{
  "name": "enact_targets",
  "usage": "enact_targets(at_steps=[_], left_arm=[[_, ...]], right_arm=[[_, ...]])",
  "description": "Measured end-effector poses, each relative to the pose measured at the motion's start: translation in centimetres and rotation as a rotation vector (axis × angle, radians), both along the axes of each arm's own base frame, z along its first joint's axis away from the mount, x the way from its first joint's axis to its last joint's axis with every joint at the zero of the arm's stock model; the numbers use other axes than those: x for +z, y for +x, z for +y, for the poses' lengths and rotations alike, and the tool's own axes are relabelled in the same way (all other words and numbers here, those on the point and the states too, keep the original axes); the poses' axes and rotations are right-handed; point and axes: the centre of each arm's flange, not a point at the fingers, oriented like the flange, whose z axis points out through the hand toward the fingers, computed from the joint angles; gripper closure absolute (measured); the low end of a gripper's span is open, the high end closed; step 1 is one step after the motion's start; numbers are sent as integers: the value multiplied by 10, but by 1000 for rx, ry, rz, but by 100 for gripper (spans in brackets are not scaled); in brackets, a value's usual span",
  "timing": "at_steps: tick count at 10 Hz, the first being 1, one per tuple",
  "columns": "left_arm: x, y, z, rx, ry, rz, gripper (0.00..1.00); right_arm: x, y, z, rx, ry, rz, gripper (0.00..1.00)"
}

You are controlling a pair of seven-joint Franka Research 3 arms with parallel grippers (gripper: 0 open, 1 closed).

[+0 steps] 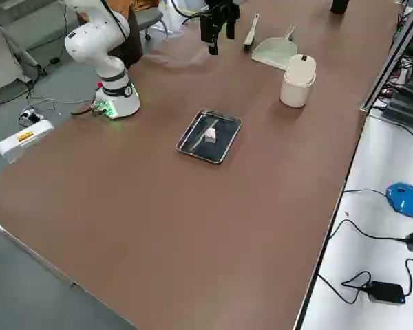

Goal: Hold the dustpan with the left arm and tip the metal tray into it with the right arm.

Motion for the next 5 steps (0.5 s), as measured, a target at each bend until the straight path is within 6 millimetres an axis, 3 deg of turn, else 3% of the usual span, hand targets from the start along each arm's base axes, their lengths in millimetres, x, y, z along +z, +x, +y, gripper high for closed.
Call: enact_targets(at_steps=[5], left_arm=[[-3,1,5,-44,-1,7,0]], right_arm=[[0,0,1,-2,0,0,0]])
